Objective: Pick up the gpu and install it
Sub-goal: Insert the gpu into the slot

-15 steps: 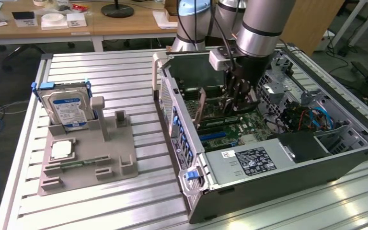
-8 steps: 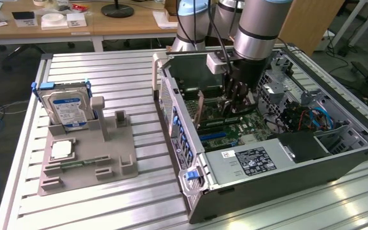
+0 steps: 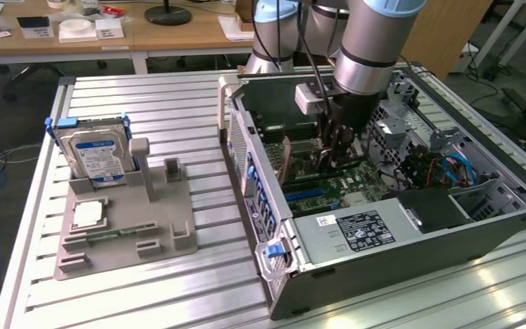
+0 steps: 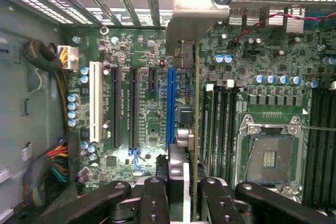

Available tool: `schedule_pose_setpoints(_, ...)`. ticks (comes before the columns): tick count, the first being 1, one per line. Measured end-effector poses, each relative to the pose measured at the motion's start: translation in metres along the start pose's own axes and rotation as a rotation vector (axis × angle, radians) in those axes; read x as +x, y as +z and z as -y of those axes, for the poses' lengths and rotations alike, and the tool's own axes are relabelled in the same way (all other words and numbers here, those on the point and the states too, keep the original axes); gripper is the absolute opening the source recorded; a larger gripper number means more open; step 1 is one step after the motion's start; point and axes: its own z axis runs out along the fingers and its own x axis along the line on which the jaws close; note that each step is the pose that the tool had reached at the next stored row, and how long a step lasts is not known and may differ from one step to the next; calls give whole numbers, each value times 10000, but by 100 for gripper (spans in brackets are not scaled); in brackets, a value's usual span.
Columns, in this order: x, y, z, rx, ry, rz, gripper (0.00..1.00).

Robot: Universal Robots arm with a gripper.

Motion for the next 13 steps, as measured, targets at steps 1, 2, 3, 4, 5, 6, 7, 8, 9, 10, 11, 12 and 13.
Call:
schedule_pose_setpoints(1, 7, 6, 0, 1, 1, 48, 28)
schedule_pose_setpoints(2, 11, 9, -1, 2, 2, 57, 28)
schedule_pose_setpoints(3, 14, 11, -1, 1, 3, 59, 28)
schedule_pose_setpoints(4, 17, 13, -1, 2, 2, 60, 28)
schedule_pose_setpoints(5, 18, 15, -1, 2, 1, 59, 28)
schedule_pose_setpoints(6, 19, 17, -4, 1, 1, 58, 28)
schedule_pose_setpoints(7, 19, 23, -10, 1, 1, 58, 28)
schedule_pose_setpoints(8, 19, 30, -18, 1, 1, 57, 28)
schedule_pose_setpoints(9, 20, 36, -22, 1, 0, 57, 28)
schedule_pose_setpoints(10, 22, 39, -23, 0, 0, 56, 28)
schedule_pose_setpoints(11, 27, 43, -24, 0, 0, 57, 28)
schedule_pose_setpoints(12, 34, 46, -24, 1, 4, 58, 28)
schedule_pose_setpoints(13, 39, 48, -25, 1, 16, 57, 28)
